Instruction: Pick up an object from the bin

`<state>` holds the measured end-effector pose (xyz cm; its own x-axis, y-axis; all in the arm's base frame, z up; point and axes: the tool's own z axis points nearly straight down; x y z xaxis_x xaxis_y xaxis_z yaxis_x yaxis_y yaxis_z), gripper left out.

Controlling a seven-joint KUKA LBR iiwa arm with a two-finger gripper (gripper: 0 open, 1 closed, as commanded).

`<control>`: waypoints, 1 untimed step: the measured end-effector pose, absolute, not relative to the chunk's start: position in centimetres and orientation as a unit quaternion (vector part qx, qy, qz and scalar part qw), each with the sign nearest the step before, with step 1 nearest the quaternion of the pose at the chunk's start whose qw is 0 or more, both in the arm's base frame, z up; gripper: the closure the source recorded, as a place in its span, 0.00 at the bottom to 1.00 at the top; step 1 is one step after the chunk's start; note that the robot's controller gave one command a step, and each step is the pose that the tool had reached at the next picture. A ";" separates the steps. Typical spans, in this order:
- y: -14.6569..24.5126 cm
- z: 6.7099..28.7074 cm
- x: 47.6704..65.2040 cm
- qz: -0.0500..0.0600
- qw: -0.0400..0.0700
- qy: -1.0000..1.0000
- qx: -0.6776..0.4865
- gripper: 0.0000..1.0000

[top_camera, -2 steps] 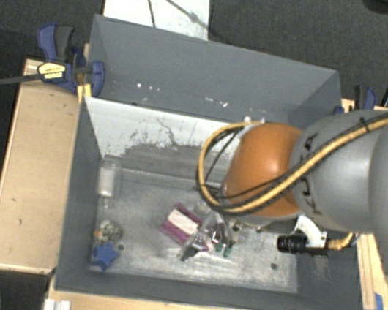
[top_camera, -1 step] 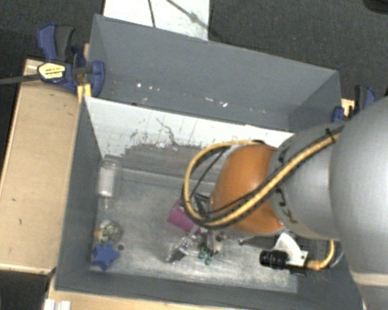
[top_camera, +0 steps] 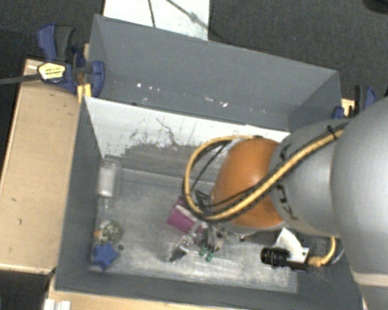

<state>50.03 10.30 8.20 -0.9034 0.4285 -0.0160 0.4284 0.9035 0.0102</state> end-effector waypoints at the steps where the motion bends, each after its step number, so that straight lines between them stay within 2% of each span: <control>1: 10.2 8.4 50.3 0.004 0.013 0.975 0.222 1.00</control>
Offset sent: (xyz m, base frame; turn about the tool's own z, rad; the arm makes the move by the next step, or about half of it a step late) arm 0.0000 0.0000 0.0000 0.0000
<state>50.27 10.21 8.42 -0.9012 0.4329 -0.0237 0.4326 0.9015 0.0139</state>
